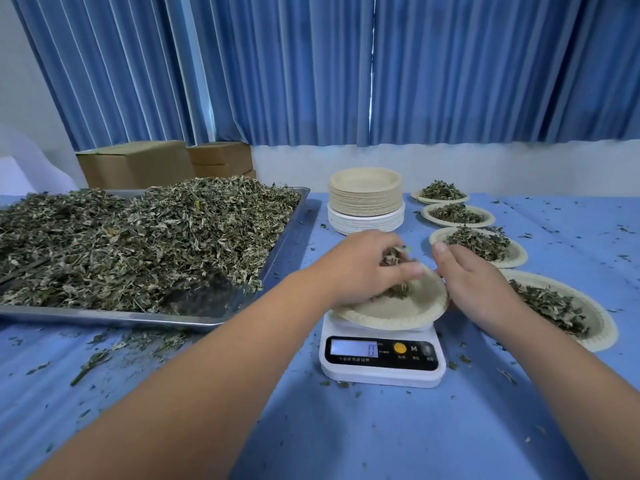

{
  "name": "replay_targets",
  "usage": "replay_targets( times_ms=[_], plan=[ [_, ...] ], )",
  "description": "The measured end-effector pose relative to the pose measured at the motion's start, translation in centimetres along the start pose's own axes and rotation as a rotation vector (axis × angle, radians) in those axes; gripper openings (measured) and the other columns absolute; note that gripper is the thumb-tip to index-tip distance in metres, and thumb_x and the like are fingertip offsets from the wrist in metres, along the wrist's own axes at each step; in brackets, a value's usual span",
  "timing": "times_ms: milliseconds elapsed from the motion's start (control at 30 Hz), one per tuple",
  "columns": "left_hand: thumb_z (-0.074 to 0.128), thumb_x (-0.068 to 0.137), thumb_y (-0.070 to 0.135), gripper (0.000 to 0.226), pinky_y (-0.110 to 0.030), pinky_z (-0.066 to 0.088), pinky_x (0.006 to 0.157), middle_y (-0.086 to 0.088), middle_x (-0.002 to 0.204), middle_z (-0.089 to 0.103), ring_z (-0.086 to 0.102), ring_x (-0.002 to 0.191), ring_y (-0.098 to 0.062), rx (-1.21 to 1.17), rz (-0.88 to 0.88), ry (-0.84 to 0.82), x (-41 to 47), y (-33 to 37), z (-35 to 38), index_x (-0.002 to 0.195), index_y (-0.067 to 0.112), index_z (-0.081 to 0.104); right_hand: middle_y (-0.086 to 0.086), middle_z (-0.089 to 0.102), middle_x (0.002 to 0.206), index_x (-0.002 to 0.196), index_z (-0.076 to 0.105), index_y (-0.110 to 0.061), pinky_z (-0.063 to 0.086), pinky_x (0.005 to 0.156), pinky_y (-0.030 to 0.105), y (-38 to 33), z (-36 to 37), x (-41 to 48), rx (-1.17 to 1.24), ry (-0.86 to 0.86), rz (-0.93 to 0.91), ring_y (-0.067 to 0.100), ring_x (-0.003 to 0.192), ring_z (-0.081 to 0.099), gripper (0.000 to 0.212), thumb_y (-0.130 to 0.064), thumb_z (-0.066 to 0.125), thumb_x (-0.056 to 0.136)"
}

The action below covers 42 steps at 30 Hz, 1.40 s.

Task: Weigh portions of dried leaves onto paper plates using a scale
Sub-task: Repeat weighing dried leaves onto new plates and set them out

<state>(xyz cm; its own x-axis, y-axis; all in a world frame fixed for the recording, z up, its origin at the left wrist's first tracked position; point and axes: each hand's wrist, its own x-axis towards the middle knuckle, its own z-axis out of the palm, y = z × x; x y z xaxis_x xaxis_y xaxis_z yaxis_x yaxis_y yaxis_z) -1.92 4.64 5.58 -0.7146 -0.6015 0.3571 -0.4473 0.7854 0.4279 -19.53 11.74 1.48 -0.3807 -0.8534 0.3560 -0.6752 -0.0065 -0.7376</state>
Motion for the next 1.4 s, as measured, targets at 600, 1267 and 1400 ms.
replay_targets(
  times_ms=[600,1267,1400],
  plan=[
    [0.022,0.096,0.064,0.067,-0.041,0.018,0.118,-0.005,0.157,0.026,0.026,0.144,-0.024,0.261,-0.524,-0.174,-1.7,-15.0,-6.4,0.151,0.027,0.030,-0.001,0.058,0.087,0.090,0.055,-0.016,0.036,0.066,0.031,0.1,0.7,0.6,-0.063,-0.038,-0.011,0.012,0.082,0.053,0.048,-0.055,0.028,0.098],
    [0.008,0.067,0.089,0.098,-0.045,0.015,0.116,0.007,0.158,0.026,0.024,0.145,-0.021,-0.054,-0.716,-0.271,-7.3,-11.9,-8.1,0.145,0.038,0.040,0.015,0.062,0.108,0.111,0.057,-0.004,0.039,0.076,0.035,0.2,0.2,0.5,-0.049,-0.031,-0.013,0.028,0.101,0.057,0.063,-0.057,0.027,0.097],
    [0.021,0.062,0.096,0.104,-0.034,0.018,0.111,0.016,0.155,0.025,0.026,0.135,-0.003,-0.115,-0.636,-0.266,-9.0,-11.0,-8.3,0.148,0.039,0.033,0.014,0.063,0.106,0.113,0.056,-0.003,0.041,0.080,0.037,0.1,0.1,0.3,-0.047,-0.024,-0.007,0.029,0.101,0.057,0.063,-0.057,0.027,0.097]
  ],
)
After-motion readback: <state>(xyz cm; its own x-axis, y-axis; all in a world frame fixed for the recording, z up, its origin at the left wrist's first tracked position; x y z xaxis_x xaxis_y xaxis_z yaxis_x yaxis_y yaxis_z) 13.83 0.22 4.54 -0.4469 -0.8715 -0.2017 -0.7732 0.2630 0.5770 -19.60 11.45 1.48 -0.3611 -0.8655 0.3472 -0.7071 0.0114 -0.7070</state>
